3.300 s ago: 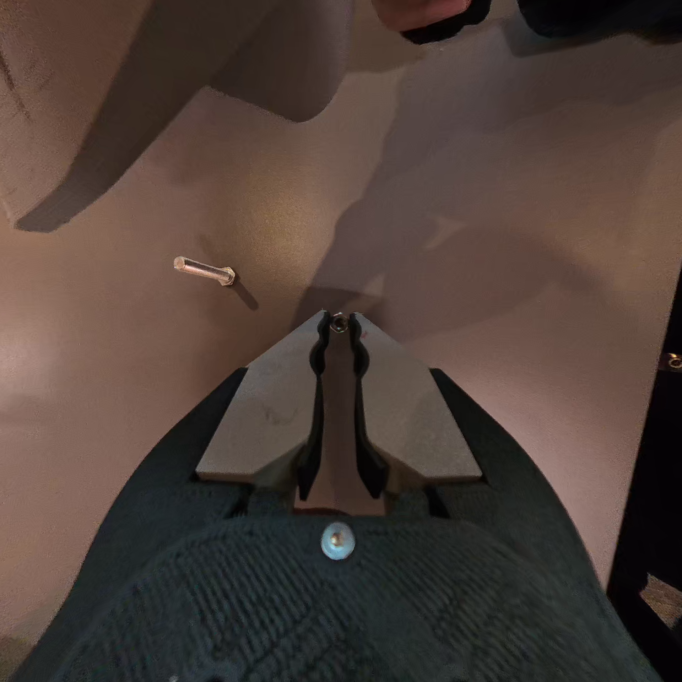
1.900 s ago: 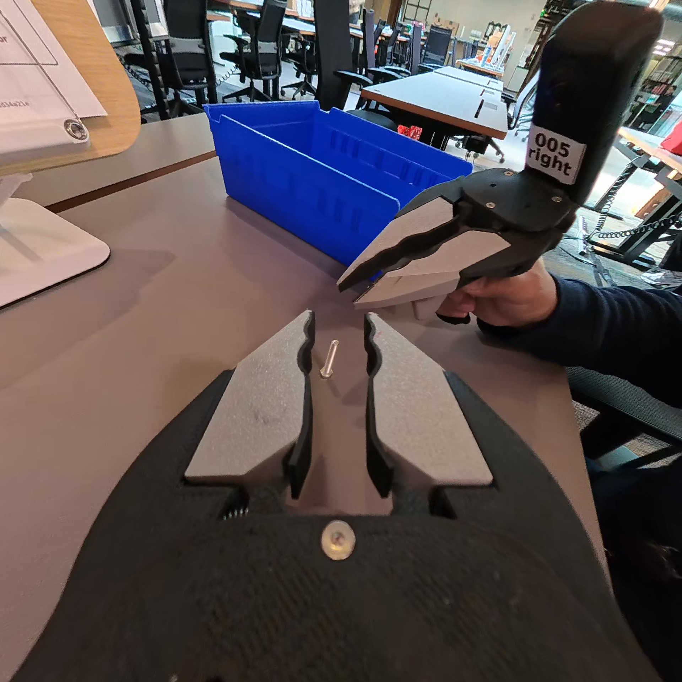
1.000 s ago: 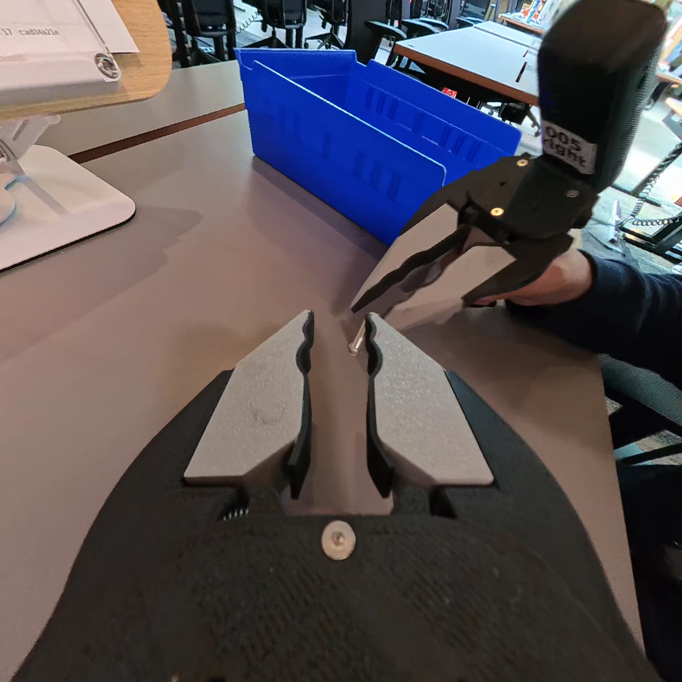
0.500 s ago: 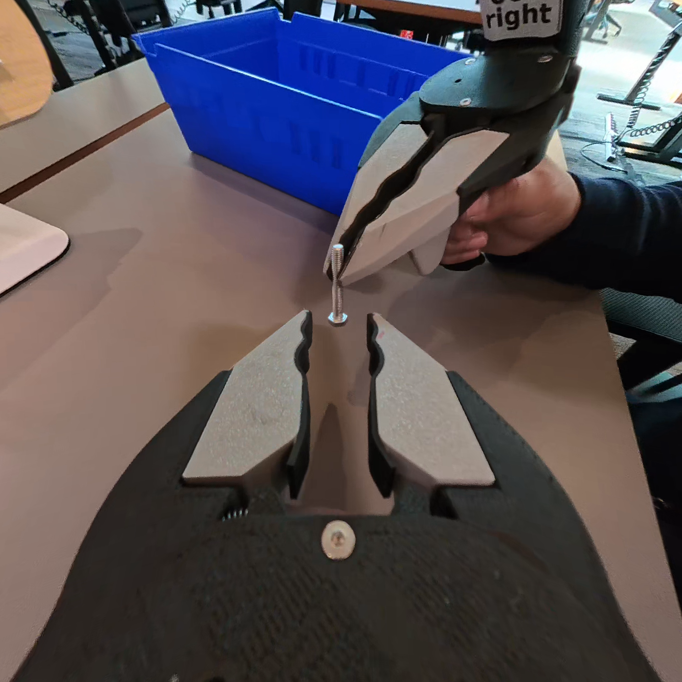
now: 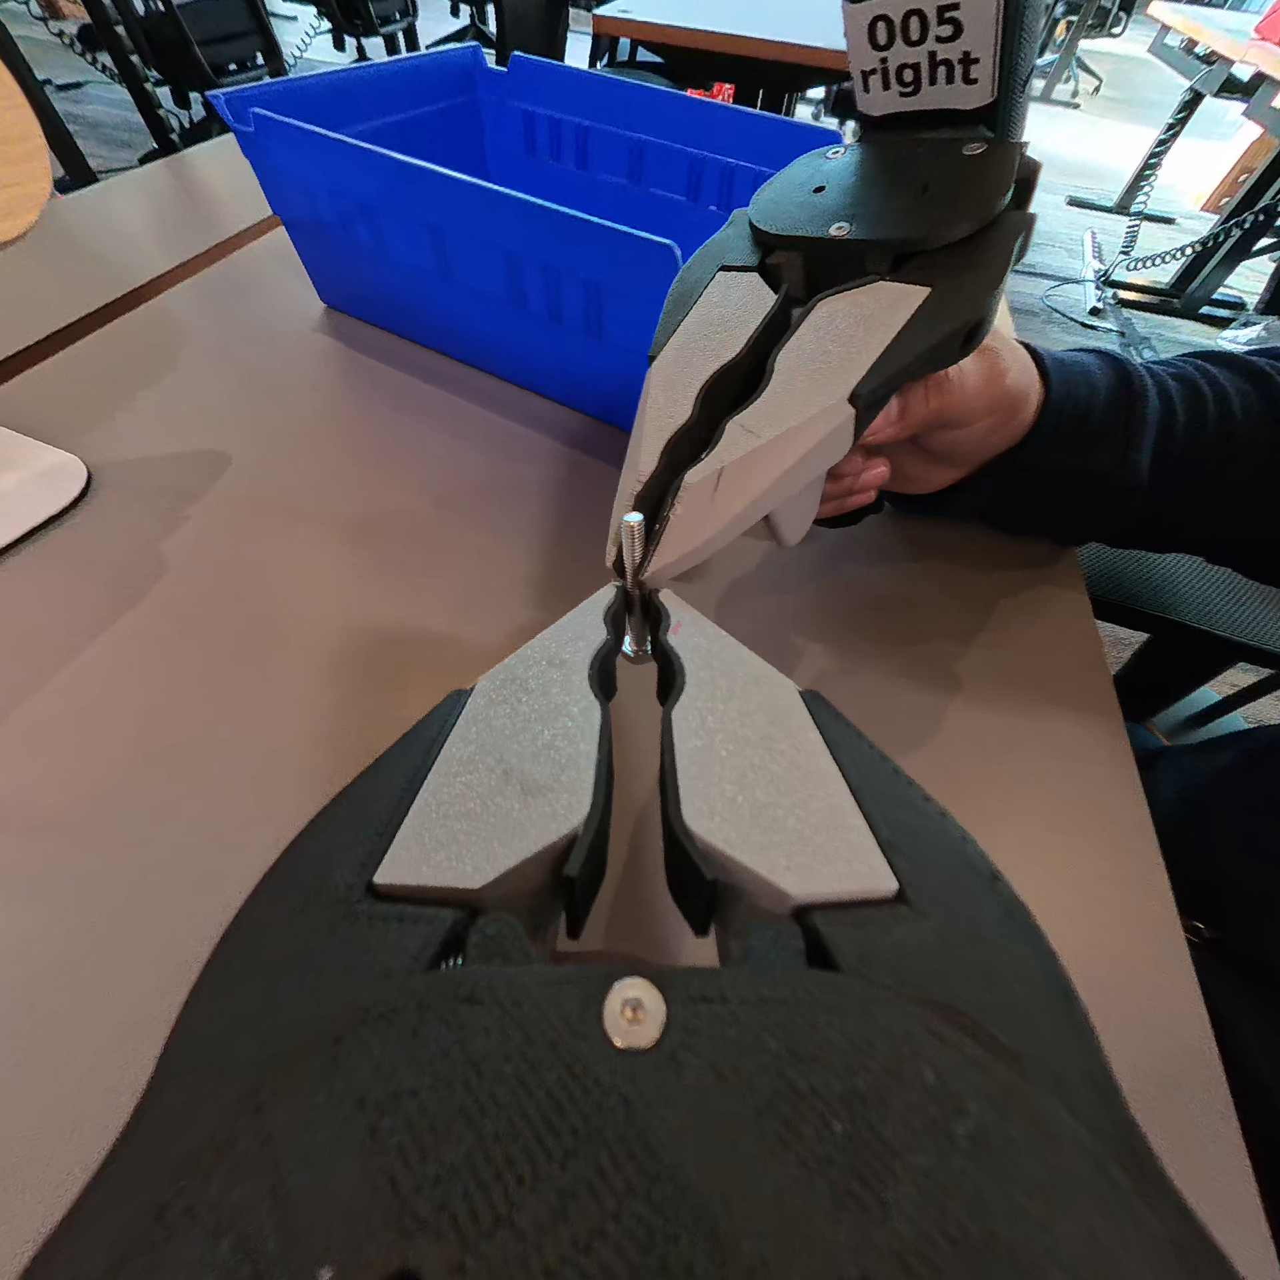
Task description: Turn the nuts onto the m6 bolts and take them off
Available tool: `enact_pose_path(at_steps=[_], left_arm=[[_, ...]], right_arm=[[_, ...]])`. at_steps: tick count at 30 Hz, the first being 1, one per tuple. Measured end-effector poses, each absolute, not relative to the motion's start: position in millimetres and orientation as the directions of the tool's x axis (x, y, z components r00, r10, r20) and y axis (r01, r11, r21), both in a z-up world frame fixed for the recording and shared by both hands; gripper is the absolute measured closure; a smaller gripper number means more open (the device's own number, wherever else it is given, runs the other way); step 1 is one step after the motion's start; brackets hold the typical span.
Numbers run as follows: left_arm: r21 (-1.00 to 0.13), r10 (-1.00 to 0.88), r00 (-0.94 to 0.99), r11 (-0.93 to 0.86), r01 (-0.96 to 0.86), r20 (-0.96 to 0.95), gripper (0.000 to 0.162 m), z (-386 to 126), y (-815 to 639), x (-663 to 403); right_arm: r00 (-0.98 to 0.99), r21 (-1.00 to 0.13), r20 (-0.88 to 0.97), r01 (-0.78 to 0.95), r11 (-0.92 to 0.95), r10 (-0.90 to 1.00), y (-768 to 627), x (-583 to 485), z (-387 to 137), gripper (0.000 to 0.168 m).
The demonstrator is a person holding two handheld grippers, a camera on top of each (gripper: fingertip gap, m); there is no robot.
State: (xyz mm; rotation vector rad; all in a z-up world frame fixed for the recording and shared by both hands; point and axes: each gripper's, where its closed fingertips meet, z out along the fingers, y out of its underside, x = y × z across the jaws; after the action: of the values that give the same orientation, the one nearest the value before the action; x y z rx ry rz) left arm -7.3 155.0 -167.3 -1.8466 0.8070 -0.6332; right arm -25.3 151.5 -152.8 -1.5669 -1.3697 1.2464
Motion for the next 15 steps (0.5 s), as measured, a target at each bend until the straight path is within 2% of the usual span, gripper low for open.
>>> enact_pose_path(at_steps=[10,15], left_arm=[[-0.911,-0.768,0.637,-0.305,-0.279,0.062,0.158,-171.3,154.8,-7.0],[-0.919,-0.752,0.654,-0.311,-0.241,0.083,0.158,-169.2,161.2,-20.9]], right_arm=[[-0.028,-0.934,-0.216,0.299,-0.198,0.976,150.1,-25.2,-152.0,0.166],[-0.029,-0.918,-0.193,0.359,-0.170,0.981,152.1,-17.5,-159.7,0.153]])
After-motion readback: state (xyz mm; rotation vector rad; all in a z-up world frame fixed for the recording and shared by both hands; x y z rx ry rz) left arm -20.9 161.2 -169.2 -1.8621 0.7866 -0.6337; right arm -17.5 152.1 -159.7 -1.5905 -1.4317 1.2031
